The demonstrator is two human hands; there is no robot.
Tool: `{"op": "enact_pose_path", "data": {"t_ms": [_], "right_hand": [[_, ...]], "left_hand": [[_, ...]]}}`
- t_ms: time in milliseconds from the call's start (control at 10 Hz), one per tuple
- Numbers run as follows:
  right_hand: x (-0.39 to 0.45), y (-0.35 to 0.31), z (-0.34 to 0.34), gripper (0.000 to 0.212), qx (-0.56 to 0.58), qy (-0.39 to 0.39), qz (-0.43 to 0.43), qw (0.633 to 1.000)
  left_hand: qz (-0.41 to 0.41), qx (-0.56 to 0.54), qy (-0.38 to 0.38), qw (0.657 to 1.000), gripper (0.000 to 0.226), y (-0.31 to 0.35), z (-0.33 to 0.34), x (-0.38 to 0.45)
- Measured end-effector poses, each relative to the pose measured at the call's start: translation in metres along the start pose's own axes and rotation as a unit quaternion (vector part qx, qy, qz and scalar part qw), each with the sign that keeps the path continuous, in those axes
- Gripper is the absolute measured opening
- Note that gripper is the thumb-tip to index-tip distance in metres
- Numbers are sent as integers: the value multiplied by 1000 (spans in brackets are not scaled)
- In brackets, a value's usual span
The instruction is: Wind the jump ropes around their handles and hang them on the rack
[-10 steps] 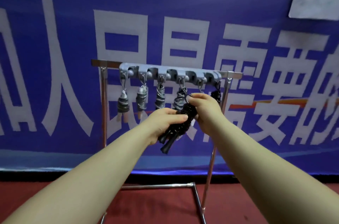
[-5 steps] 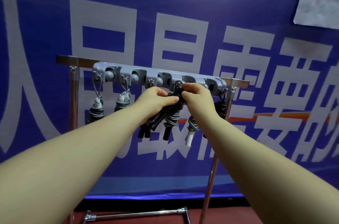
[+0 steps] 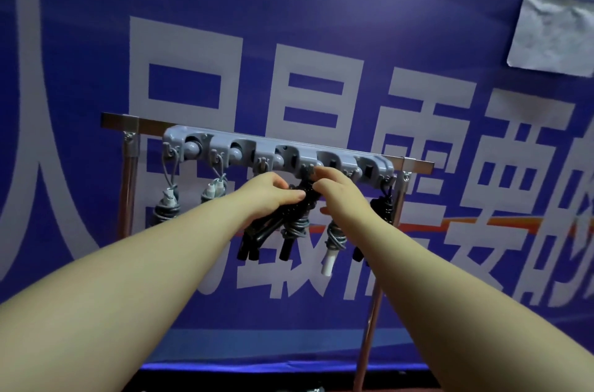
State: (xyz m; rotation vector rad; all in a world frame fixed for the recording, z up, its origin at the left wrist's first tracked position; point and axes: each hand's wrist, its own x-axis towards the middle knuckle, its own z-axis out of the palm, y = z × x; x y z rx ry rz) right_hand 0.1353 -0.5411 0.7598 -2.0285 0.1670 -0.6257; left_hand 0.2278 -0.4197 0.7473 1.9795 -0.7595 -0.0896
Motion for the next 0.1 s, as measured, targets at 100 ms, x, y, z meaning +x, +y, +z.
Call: {"op": "enact_pose_path", "data": {"t_ms": [100], "right_hand": [[-11, -1, -5, 49, -7, -10, 42, 999]], "left_hand": [[-52, -51, -27, 997, 37, 0, 3, -11]]}}
